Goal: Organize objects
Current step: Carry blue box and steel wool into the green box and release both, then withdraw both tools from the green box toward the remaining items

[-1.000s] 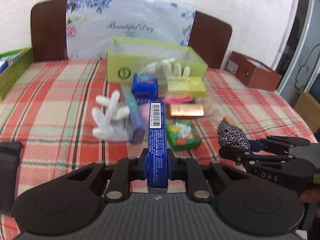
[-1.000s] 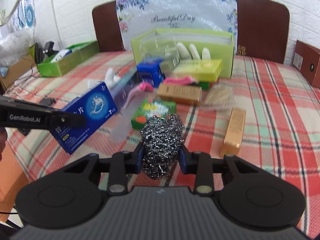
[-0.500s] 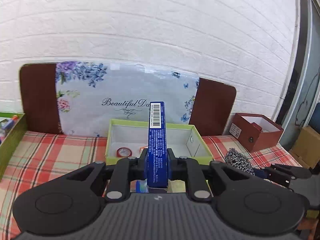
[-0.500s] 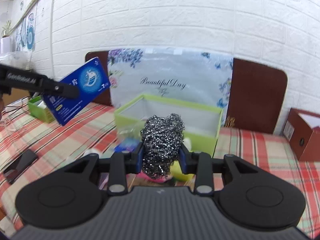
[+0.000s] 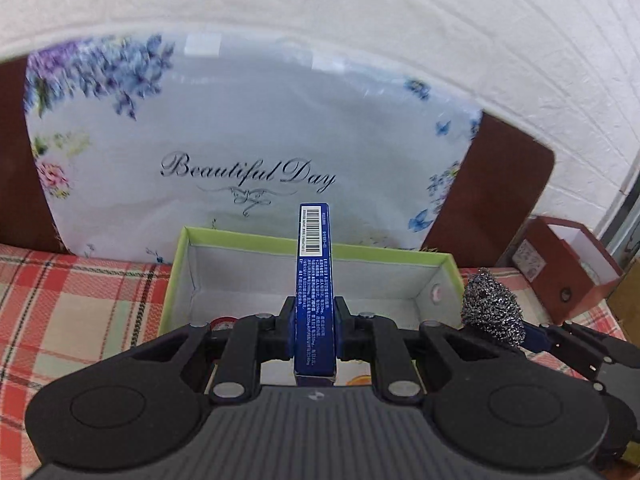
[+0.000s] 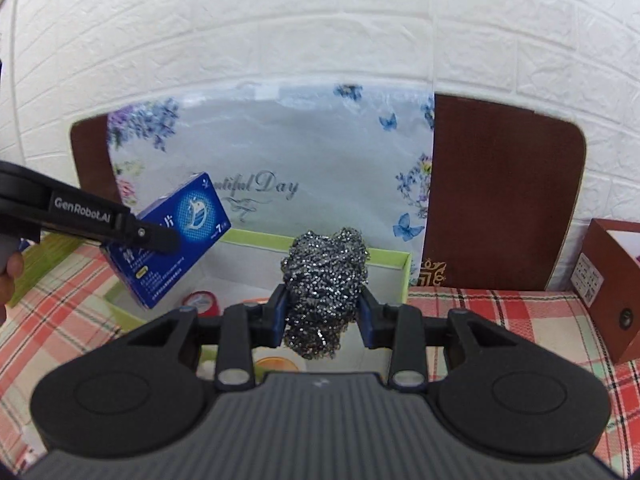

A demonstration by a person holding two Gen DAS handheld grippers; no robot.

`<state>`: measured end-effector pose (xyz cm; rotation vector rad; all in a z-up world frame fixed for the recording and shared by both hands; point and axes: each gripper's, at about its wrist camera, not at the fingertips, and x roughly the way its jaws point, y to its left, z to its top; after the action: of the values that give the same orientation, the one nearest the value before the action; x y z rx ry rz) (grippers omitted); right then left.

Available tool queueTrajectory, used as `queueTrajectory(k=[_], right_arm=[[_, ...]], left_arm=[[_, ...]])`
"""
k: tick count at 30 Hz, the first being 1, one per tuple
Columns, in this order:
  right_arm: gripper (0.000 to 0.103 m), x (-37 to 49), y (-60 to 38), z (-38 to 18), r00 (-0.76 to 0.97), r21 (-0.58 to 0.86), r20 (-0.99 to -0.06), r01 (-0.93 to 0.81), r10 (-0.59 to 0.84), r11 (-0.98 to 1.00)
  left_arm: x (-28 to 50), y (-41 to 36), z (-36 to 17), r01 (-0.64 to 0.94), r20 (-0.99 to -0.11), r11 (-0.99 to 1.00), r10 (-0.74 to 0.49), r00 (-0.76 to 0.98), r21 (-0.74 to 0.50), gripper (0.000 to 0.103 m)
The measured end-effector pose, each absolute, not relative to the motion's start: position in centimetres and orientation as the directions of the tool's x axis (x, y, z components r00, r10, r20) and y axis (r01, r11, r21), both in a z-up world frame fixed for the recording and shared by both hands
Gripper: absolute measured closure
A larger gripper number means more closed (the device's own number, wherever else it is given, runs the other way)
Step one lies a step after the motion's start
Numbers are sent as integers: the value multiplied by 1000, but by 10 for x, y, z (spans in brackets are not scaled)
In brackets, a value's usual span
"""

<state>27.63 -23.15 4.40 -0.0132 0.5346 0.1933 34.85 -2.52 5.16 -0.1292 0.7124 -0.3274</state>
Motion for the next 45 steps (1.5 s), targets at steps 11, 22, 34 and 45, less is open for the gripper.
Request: queueTrajectory(k=[11, 22, 34, 45], right_arm=[[31, 329, -225, -2, 792, 28, -587, -189, 169, 982], [0, 274, -241, 42, 882, 44, -441, -163, 165, 986], [0, 139, -241, 78, 920, 37, -343, -188, 189, 982], [0, 41, -224, 26, 898, -9, -419, -148, 131, 989]], left_arm=[[365, -17, 25, 234, -586, 947, -320, 744, -221, 23], [305, -3, 66, 206, -493, 962, -269, 827, -179, 19], [157, -5, 78, 154, -463, 988, -141, 875, -10, 13], [65, 6, 6, 121, -578, 990, -143, 803, -77, 12]])
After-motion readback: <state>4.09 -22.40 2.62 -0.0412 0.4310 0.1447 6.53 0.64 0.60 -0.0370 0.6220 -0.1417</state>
